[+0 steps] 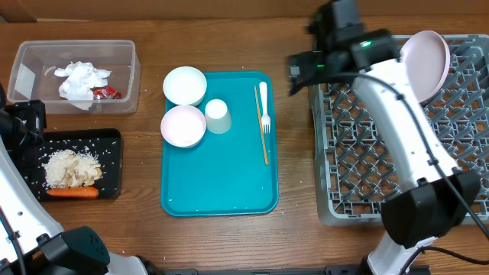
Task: Sort waste into correct bins and load items into the dishwasher rack
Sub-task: 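Move the right gripper back to the white cup on the teal tray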
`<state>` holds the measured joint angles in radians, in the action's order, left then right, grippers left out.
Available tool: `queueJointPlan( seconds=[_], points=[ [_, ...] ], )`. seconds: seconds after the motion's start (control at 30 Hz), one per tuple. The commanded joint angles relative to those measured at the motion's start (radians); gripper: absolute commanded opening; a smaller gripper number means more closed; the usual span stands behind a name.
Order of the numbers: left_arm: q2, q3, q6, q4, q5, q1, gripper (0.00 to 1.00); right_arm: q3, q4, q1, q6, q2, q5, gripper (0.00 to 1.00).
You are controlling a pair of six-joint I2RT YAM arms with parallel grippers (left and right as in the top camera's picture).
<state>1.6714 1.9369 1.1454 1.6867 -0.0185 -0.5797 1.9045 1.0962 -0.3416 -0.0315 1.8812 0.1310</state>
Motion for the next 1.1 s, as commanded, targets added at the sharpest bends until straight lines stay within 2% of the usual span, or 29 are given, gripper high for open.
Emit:
queueJointPlan(
  seconds=[0.0, 0.1, 0.23, 0.33, 0.5, 1.0, 1.07],
  points=[
    [0.000, 0.002, -0.012, 0.003, -0.008, -0.001, 1.00, -0.024, -0.111, -0.099, -0.097, 0.002, 0.280, 1.00],
    [0.000, 0.002, -0.012, 0.003, -0.007, -0.001, 1.00, -0.054, -0.224, -0.203, -0.187, 0.056, 0.192, 1.00],
    [0.000, 0.002, -0.012, 0.003, -0.007, -0.001, 1.00, -0.054, -0.288, -0.276, -0.191, 0.144, 0.154, 1.00],
    [0.000, 0.002, -0.012, 0.003, -0.008, -0.001, 1.00, -0.054, -0.314, -0.315, -0.245, 0.208, 0.092, 1.00],
    [0.000, 0.002, -0.012, 0.003, -0.008, -0.001, 1.00, -0.054, -0.314, -0.346, -0.288, 0.258, -0.076, 1.00],
    [0.000, 0.002, -0.012, 0.003, -0.008, -0.001, 1.00, -0.054, -0.336, -0.359, -0.325, 0.364, -0.143, 1.00],
    [0.000, 0.002, -0.012, 0.003, -0.008, -0.001, 1.00, -0.051, -0.332, -0.359, -0.325, 0.363, -0.156, 0.90]
  ],
)
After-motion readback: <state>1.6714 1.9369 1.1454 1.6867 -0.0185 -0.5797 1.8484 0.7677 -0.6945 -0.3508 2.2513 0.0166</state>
